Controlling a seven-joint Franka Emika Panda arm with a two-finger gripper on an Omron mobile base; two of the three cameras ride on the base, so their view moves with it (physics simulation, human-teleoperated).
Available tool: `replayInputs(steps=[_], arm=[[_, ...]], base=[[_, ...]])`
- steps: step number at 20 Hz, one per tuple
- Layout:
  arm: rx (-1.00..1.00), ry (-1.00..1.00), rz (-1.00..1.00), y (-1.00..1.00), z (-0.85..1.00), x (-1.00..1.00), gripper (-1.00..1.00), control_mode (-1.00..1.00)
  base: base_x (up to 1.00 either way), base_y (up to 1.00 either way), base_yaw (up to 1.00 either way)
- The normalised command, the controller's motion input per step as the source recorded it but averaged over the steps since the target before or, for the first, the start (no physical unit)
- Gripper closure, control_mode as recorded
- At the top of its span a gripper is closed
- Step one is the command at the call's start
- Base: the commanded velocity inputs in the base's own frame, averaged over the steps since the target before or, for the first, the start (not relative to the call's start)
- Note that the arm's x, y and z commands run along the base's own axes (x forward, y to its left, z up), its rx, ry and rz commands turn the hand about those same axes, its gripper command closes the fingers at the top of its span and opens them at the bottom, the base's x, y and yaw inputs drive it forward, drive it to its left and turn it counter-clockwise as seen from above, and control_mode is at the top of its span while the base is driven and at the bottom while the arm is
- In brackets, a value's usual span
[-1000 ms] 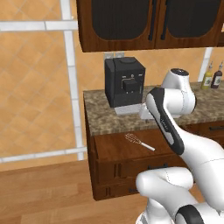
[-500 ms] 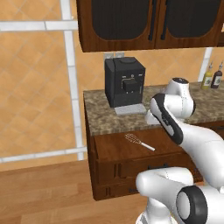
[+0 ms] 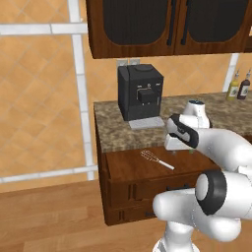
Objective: Pick the whisk from the drawer and place it on the counter.
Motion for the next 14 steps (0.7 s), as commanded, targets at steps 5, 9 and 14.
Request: replayInputs(steps=[5,9,14], arm=[[0.00,0.05,0.00,-0.05,-0.69,0.22,-1.00,-1.00],[0.02,0.09,0.00,-0.10,-0.63,0.31,-1.00,-1.00],[0.05,0.08,0.00,-0.09,-0.46,0.50,-1.00,-1.00]], base=[[0.00,0.00,0.00],[0.00,0.00,0.00],[0.00,0.00,0.00]])
